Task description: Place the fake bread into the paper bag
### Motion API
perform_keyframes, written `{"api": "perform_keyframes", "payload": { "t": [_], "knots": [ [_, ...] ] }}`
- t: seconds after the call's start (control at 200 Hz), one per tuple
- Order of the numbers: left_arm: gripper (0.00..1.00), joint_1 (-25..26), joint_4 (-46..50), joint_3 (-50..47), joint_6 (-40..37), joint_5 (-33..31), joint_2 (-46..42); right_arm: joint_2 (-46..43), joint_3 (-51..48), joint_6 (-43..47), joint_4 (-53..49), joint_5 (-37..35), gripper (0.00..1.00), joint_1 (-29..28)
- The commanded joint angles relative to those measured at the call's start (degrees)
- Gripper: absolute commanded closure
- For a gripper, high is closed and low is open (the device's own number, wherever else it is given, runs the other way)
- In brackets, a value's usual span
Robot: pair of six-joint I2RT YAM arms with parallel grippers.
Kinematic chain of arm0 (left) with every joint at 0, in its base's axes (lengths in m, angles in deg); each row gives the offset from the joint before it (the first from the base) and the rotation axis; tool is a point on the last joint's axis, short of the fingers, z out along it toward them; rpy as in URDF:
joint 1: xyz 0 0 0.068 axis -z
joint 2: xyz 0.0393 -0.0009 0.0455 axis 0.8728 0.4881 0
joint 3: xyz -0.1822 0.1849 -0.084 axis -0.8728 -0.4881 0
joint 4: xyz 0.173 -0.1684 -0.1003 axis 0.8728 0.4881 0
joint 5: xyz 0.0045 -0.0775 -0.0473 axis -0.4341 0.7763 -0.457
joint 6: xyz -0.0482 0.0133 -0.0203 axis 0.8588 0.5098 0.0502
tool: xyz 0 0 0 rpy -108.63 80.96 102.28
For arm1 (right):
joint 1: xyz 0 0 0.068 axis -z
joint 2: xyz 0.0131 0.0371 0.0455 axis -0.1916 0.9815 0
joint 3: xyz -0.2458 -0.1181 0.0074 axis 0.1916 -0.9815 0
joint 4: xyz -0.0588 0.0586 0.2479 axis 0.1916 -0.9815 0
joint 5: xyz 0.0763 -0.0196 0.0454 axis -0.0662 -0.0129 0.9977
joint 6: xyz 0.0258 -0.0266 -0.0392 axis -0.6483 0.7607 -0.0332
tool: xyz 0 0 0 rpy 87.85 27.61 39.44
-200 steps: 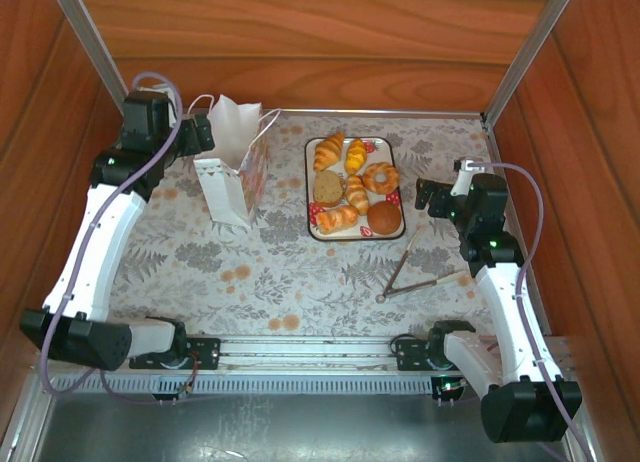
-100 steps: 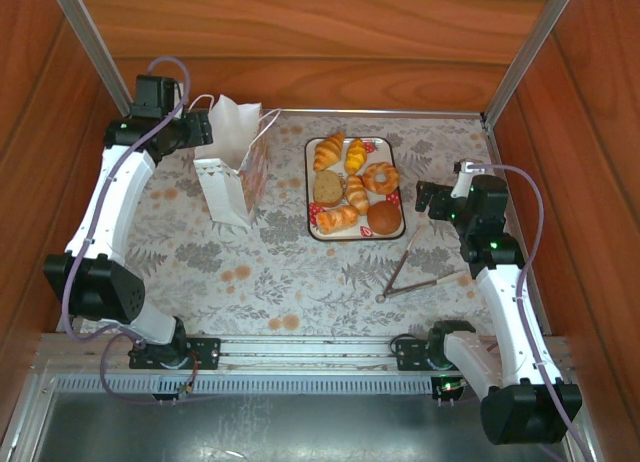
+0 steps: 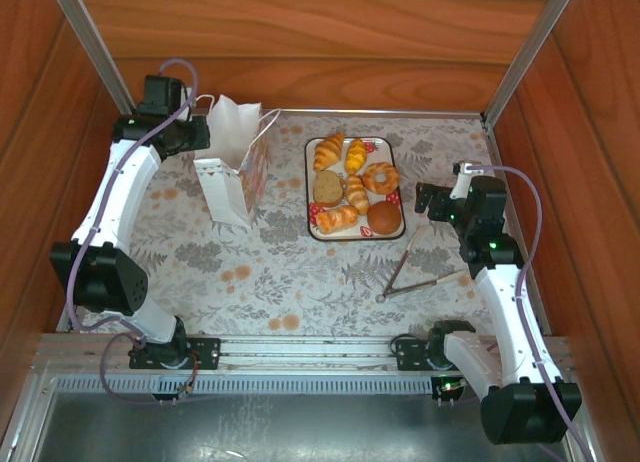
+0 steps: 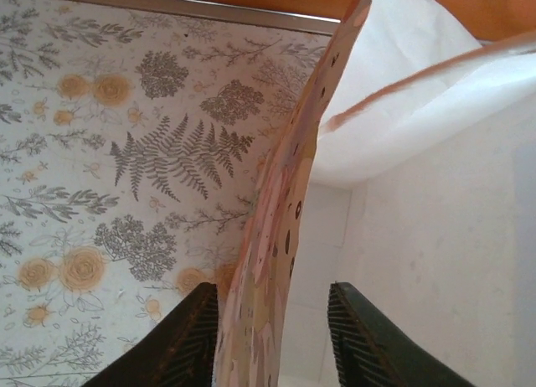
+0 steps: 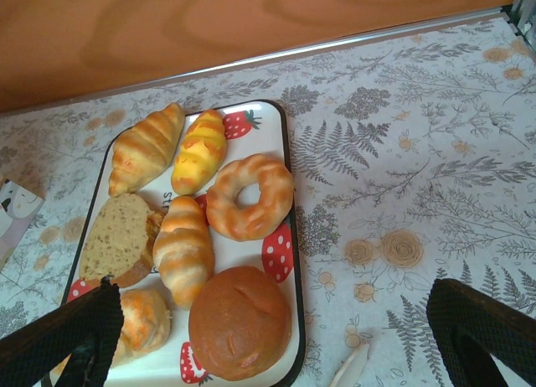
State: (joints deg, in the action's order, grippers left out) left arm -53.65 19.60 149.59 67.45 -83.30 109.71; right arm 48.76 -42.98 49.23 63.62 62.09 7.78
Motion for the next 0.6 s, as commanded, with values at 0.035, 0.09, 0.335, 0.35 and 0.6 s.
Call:
{"api": "perform_keyframes", "payload": {
  "t": [0.035, 0.09, 0.335, 0.35, 0.6],
  "knots": [
    [0.69, -0.42, 1.55, 2.05, -0.39, 1.00, 0.43, 0.26, -0.45, -1.00, 0.45, -0.85, 0.00, 0.50],
    [0.73, -0.37, 1.55, 2.11, 0.31, 0.97, 0.43, 0.26, -0.42, -1.28, 0.43, -1.09, 0.00, 0.53],
    [0.98, -0.38, 1.55, 1.61, 2.73, 0.31, -0.66, 0.08, -0.41, -1.55, 0.28, -1.99, 0.00, 0.53],
    [0.99, -0.37, 1.55, 1.53, 2.80, 0.22, -0.83, 0.08, -0.42, -1.56, 0.21, -2.06, 0.00, 0.52],
    [1.00, 0.85, 1.46, 0.91, 6.91, -0.55, -4.32, -0.27, -0.29, -2.14, -0.05, -2.02, 0.00, 0.48]
  ]
}}
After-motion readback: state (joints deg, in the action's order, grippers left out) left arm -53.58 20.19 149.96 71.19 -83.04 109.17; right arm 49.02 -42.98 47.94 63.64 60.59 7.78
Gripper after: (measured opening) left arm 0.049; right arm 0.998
